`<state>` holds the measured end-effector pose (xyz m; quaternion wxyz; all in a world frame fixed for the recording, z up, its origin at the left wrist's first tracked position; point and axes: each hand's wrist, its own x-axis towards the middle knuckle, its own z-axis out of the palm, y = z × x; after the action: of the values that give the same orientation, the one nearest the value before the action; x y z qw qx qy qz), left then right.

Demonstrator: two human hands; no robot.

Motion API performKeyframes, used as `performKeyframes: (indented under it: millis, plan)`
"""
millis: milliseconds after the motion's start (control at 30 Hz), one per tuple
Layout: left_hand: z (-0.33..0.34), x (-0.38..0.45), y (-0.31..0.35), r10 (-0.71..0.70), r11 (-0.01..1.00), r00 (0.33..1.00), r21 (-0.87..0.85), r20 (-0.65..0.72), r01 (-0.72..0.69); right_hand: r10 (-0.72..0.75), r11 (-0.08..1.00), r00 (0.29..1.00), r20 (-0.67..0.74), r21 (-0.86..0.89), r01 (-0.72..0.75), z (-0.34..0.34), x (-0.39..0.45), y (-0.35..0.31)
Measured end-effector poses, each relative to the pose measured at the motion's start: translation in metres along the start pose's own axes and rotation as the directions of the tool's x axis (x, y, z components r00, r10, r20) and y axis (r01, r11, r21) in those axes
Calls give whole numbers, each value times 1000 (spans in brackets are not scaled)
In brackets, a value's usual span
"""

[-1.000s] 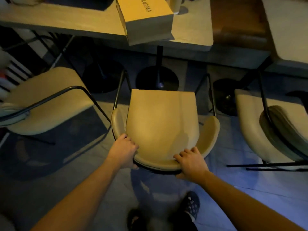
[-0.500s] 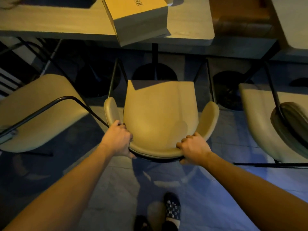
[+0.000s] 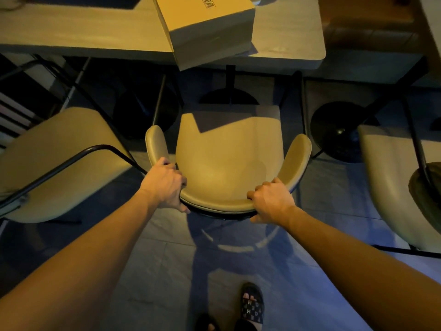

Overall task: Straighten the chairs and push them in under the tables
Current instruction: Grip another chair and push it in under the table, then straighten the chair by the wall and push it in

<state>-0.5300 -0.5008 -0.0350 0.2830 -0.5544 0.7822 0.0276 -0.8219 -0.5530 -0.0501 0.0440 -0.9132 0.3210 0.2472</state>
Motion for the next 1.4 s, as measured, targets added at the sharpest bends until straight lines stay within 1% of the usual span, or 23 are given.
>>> performKeyframes:
  millis: [167,267,367,467,633,800,1000,1167,1233,1400]
  plan:
    - [1,-7,-1,-3,1000,1000,-11,11,3,19,1000,999,38,13,-20,-6,-2,-10]
    - [0,-10,2,-29,999,999,-30,17,29,53,998,996,74,11,-54,-10,-6,-13]
    - [3,-24,1,-106,990,993,-99,-60,99,119,992,991,64,30,-121,-16,-12,-28]
    - [10,-51,-7,-177,979,977,-123,-120,163,214,975,976,50,54,-216,-28,-19,-58]
    - [20,-106,-38,-190,973,954,-171,-230,153,366,929,930,-28,66,-364,-60,-25,-123]
    - [31,-166,-85,-229,961,919,-227,-320,160,423,906,900,-104,57,-419,-111,-25,-184]
    - [56,-241,-161,-304,945,885,-227,-353,234,385,923,897,-218,87,-375,-183,6,-250]
    - [88,-287,-241,-384,916,865,-253,-324,312,298,954,904,-308,58,-295,-234,69,-301]
    - [102,-300,-273,-411,903,858,-265,-308,337,262,965,908,-326,60,-257,-250,99,-321]
    - [141,-324,-347,-470,867,847,-310,-249,390,155,988,938,-309,70,-140,-278,176,-381]
